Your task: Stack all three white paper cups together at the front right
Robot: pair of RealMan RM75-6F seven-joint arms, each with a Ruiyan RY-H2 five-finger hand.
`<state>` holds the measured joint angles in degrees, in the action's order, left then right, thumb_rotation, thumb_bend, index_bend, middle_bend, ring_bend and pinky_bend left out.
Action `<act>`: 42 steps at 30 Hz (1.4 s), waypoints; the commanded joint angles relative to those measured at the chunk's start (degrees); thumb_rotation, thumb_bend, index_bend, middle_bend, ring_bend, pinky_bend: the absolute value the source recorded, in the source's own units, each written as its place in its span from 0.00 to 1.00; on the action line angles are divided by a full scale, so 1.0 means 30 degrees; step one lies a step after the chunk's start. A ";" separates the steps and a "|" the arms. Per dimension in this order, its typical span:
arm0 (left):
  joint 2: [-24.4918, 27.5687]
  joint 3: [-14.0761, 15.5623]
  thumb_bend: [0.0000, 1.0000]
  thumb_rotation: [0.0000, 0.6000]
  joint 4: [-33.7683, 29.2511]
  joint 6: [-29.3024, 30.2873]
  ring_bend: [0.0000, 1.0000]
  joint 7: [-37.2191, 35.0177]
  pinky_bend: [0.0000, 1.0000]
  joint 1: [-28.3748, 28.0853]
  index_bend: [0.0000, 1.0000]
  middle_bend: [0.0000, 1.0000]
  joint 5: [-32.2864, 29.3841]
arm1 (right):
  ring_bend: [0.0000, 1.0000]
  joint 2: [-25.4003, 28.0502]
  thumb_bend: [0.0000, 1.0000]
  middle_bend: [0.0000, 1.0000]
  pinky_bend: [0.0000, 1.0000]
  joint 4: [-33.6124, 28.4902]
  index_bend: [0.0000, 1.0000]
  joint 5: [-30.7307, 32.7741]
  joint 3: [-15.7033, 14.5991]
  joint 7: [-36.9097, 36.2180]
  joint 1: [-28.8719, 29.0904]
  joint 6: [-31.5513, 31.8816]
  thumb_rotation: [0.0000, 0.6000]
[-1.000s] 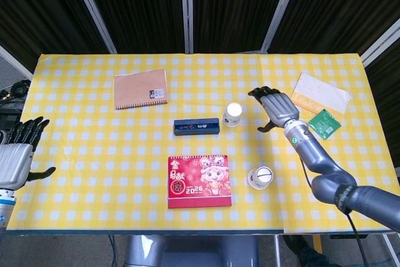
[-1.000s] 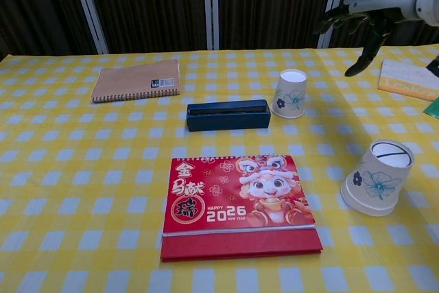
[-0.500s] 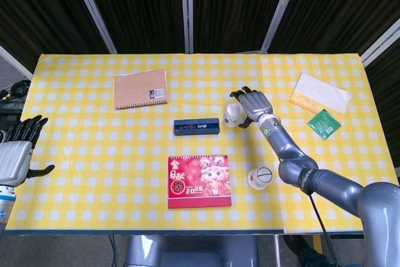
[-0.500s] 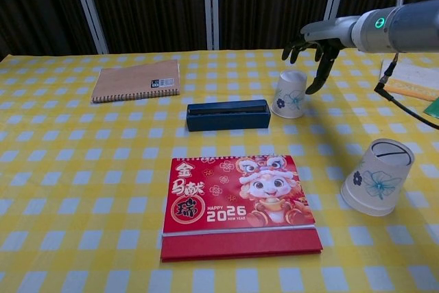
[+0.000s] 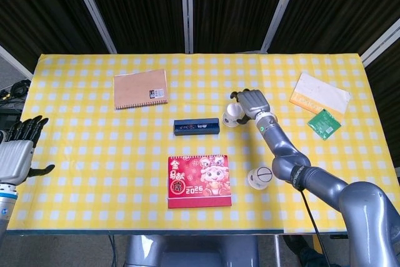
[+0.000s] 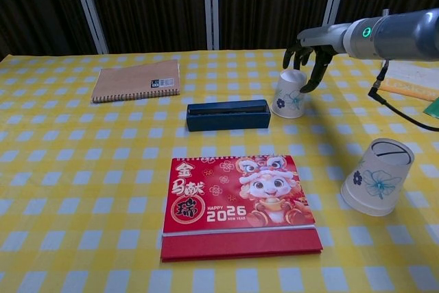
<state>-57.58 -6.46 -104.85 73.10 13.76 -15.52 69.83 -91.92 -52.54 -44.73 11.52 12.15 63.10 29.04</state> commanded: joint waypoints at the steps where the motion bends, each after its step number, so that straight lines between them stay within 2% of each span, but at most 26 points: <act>1: -0.0041 0.0001 0.00 1.00 0.0011 -0.0082 0.00 0.0118 0.00 -0.0061 0.00 0.00 -0.0111 | 0.24 -0.0263 0.16 0.34 0.33 0.0442 0.29 -0.0090 0.0030 -0.0235 -0.0029 -0.0213 1.00; 6: -0.0106 0.0000 0.00 1.00 -0.0010 -0.0128 0.00 0.0290 0.00 -0.0140 0.00 0.00 -0.0238 | 0.32 -0.0386 0.19 0.42 0.40 0.0727 0.37 -0.0419 0.0102 -0.0542 -0.0111 -0.0347 1.00; 11: -0.0129 0.0008 0.00 1.00 -0.0026 -0.0100 0.00 0.0338 0.00 -0.0152 0.00 0.00 -0.0293 | 0.37 -0.0441 0.21 0.48 0.42 0.0807 0.42 -0.0773 0.0154 -0.0716 -0.0184 -0.0264 1.00; 16: -0.0128 0.0050 0.00 1.00 -0.0032 -0.0162 0.00 0.0377 0.00 -0.0184 0.00 0.00 -0.0341 | 0.38 -0.0342 0.23 0.48 0.42 0.0584 0.45 -0.1150 0.0481 -0.1242 -0.0384 0.0077 1.00; 24: -0.0051 0.0113 0.00 1.00 -0.0067 -0.0271 0.00 0.0171 0.00 -0.0220 0.00 0.00 -0.0247 | 0.38 0.1168 0.25 0.49 0.43 -0.1604 0.45 -0.1839 0.0988 -0.1932 -0.0981 0.0934 1.00; 30: 0.0144 0.0188 0.00 1.00 -0.0115 -0.0541 0.00 -0.0388 0.00 -0.0272 0.00 0.00 0.0004 | 0.38 0.4969 0.26 0.48 0.43 -0.6922 0.45 -0.2927 0.1081 -0.1799 -0.2152 0.2447 1.00; 32: 0.0350 0.0224 0.00 1.00 -0.0261 -0.0509 0.00 -0.0675 0.00 -0.0248 0.00 0.00 0.0333 | 0.38 0.6914 0.26 0.48 0.43 -0.9662 0.45 -0.3255 0.0994 -0.1475 -0.2786 0.3188 1.00; 37: 0.0799 0.0409 0.00 1.00 -0.0680 -0.0394 0.00 -0.0973 0.00 -0.0097 0.00 0.00 0.0839 | 0.38 1.0349 0.26 0.48 0.43 -1.4531 0.45 -0.3696 0.0542 -0.0689 -0.4124 0.4638 1.00; 42: 0.1109 0.0568 0.00 1.00 -0.1038 -0.0320 0.00 -0.1152 0.00 0.0010 0.00 0.00 0.1235 | 0.38 1.2533 0.26 0.48 0.43 -1.7611 0.45 -0.4512 -0.0028 -0.0314 -0.5409 0.5919 1.00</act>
<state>-54.45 -4.88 -107.75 72.02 10.50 -15.61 73.27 -59.73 -99.37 -55.93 12.92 9.74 50.47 43.10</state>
